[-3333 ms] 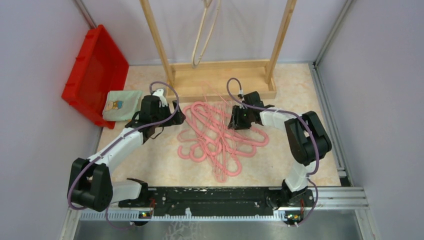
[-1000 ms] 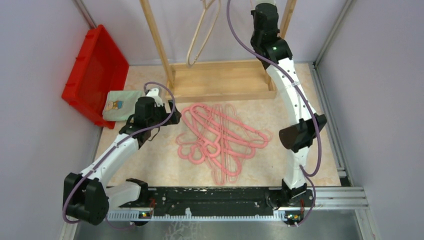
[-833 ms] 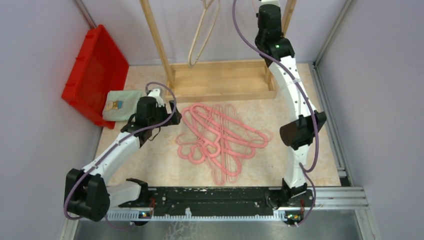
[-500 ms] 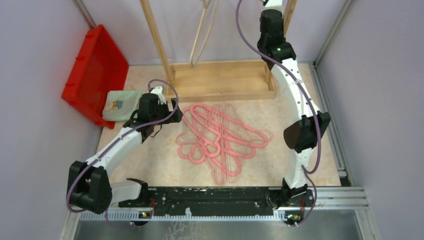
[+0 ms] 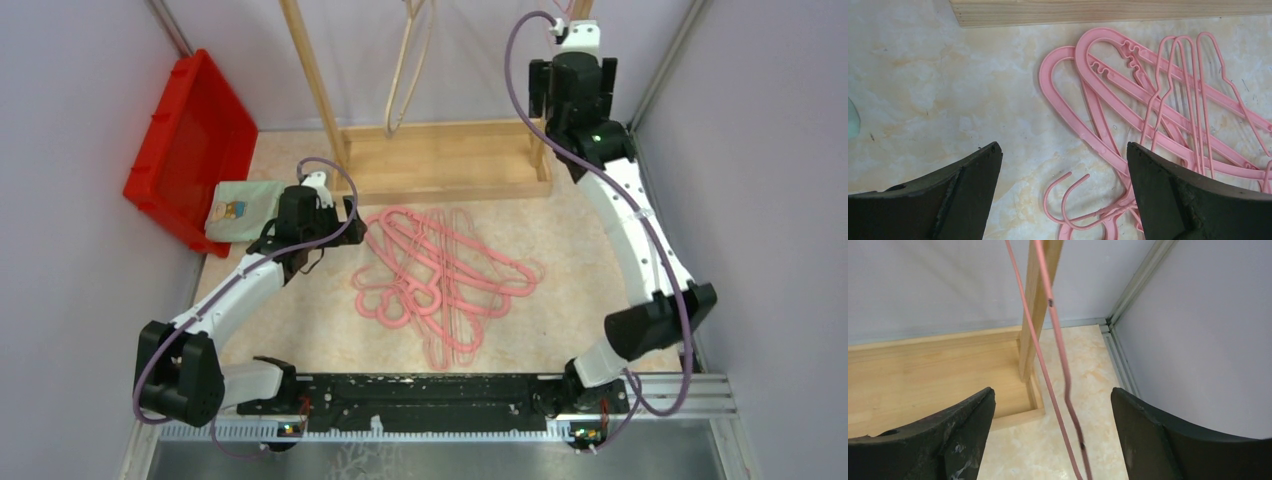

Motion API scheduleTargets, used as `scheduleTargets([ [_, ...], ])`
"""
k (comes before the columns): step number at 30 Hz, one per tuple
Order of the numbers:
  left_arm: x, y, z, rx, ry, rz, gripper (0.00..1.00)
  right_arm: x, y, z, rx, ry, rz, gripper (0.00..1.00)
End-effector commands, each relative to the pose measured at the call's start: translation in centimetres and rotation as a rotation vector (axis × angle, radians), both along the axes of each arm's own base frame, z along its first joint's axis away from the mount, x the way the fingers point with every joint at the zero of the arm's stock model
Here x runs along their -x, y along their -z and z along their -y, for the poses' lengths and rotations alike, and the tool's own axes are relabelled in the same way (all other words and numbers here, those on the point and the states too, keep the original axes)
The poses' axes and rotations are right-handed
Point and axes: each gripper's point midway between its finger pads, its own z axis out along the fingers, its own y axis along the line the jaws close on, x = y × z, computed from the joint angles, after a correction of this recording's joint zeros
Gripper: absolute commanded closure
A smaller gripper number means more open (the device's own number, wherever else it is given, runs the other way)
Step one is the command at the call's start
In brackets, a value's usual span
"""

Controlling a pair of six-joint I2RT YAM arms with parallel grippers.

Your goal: Organize the hangers

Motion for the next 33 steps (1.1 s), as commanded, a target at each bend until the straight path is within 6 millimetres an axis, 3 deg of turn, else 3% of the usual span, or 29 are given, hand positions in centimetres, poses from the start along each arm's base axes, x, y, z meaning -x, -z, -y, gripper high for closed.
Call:
scheduleTargets([
  [1, -0.6, -1.5, 0.6, 0.018, 0.020, 0.049, 0.00, 6.0, -6.1, 0.8, -0.130, -0.049, 0.165, 0.13],
  [5, -0.5, -0.8, 0.4, 0.010, 0.016, 0.041, 0.00, 9.9, -5.8, 0.6, -0.189, -0.110, 0.145, 0.13],
  [10, -0.7, 0.0, 0.2, -0.010, 0.007, 0.026, 0.00, 14.1, -2.6, -3.7, -0.266, -0.282, 0.036, 0.24],
  [14, -0.9, 0.5, 0.4, -0.009, 0.013, 0.016, 0.00, 17.4, 3.7, -8.6, -0.358, -0.446, -0.156, 0.36],
  [18, -0.7, 1.4, 0.7, 0.005, 0.020, -0.016, 0.00, 21.2, 11.2, -11.5, -0.408, -0.515, -0.344, 0.43],
  [26, 0.6, 2.8, 0.9, 0.022, 0.031, -0.055, 0.01, 24.8, 22.3, -12.7, -0.435, -0.515, -0.607, 0.48],
  [33, 1.4, 2.8, 0.7, 0.032, 0.026, -0.053, 0.01, 26.7, 28.3, -13.0, -0.540, -0.457, -0.707, 0.53],
])
